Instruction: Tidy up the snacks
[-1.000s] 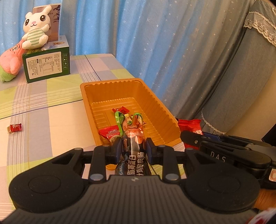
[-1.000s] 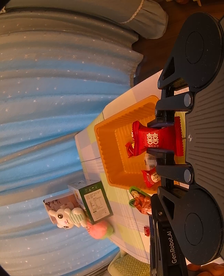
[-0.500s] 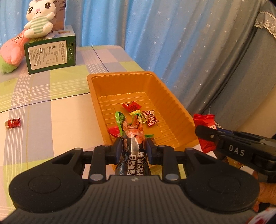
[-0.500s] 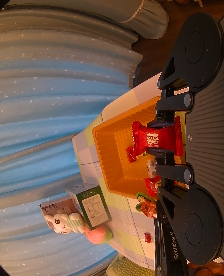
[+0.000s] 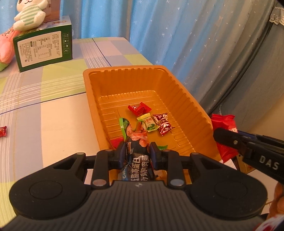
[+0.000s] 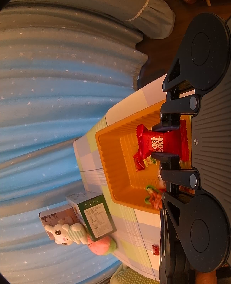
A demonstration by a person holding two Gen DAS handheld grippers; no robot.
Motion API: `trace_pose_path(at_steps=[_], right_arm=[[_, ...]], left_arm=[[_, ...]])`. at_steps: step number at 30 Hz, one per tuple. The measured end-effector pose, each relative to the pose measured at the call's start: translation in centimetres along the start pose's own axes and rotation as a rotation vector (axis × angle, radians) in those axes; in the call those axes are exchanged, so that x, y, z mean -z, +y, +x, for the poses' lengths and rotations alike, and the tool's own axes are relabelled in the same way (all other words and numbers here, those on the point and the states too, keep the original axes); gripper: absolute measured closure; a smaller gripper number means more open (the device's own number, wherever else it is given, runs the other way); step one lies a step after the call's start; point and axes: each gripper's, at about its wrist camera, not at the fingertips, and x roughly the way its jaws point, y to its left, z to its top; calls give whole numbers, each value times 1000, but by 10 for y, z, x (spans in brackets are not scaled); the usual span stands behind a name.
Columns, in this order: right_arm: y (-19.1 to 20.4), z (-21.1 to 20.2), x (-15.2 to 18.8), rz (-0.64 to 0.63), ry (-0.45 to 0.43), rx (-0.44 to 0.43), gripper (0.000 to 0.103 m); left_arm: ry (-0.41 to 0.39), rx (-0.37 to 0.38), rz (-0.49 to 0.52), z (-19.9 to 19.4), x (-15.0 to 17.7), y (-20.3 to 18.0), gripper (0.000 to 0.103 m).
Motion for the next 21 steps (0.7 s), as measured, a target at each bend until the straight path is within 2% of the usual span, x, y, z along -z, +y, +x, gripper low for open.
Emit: trace_pose_path(at_steps=[7, 21], right_arm=[[0, 6, -5, -10, 0, 0, 79], [12, 23, -19, -22, 9, -30, 79]], left_arm=[[-23, -7, -10, 12, -8, 2, 77], [-117, 4, -92, -29, -12, 26, 75]])
